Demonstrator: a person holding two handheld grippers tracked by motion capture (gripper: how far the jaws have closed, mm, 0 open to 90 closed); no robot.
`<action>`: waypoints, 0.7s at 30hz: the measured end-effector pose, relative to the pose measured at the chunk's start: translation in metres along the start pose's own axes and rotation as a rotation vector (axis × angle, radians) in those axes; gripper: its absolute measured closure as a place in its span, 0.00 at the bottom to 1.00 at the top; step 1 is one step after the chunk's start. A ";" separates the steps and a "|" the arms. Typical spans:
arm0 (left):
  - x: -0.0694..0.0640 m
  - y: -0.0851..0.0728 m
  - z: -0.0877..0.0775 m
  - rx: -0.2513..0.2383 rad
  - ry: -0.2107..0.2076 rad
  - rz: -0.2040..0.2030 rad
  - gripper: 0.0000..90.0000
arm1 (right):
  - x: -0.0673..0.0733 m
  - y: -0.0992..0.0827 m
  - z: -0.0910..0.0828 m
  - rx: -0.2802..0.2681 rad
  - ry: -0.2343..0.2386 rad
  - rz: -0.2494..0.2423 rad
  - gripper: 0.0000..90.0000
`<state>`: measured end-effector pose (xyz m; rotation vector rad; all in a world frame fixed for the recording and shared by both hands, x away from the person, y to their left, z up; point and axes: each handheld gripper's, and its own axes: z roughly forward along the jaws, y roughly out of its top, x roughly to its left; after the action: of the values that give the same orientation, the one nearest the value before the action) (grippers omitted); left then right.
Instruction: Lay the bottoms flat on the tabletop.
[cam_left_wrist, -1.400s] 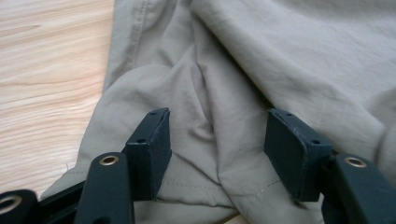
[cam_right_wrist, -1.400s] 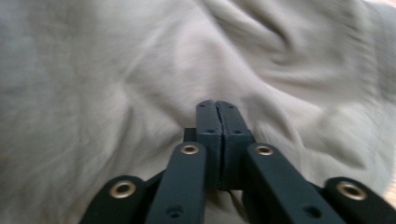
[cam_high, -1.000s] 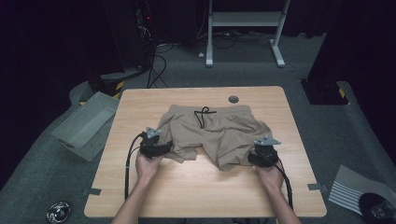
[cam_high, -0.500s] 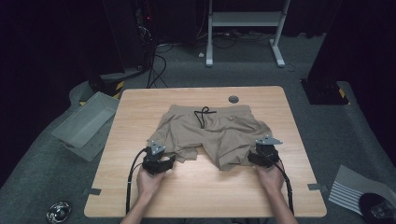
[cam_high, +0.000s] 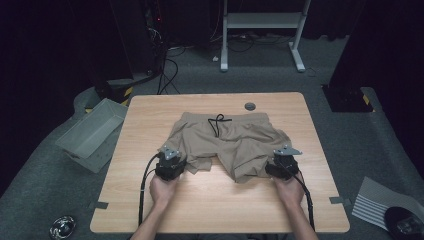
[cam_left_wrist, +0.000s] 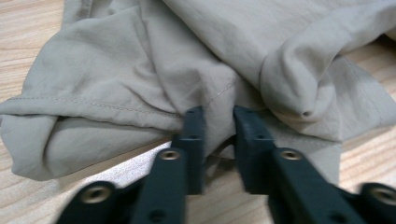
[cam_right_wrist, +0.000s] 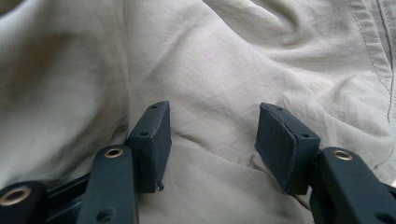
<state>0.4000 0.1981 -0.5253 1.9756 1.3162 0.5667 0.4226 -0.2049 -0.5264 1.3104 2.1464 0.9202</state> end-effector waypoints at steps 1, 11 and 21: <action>0.001 0.000 -0.001 0.004 0.001 0.005 0.90 | 0.000 0.000 0.000 0.000 0.001 0.001 0.50; 0.039 -0.015 -0.043 -0.046 0.067 -0.039 0.94 | -0.001 0.000 0.000 0.001 0.001 0.002 0.50; 0.068 -0.026 -0.060 -0.017 0.141 -0.106 0.82 | -0.001 0.001 0.001 0.002 0.000 0.009 0.49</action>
<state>0.3701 0.2846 -0.5055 1.8678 1.4876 0.6738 0.4239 -0.2053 -0.5263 1.3220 2.1439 0.9212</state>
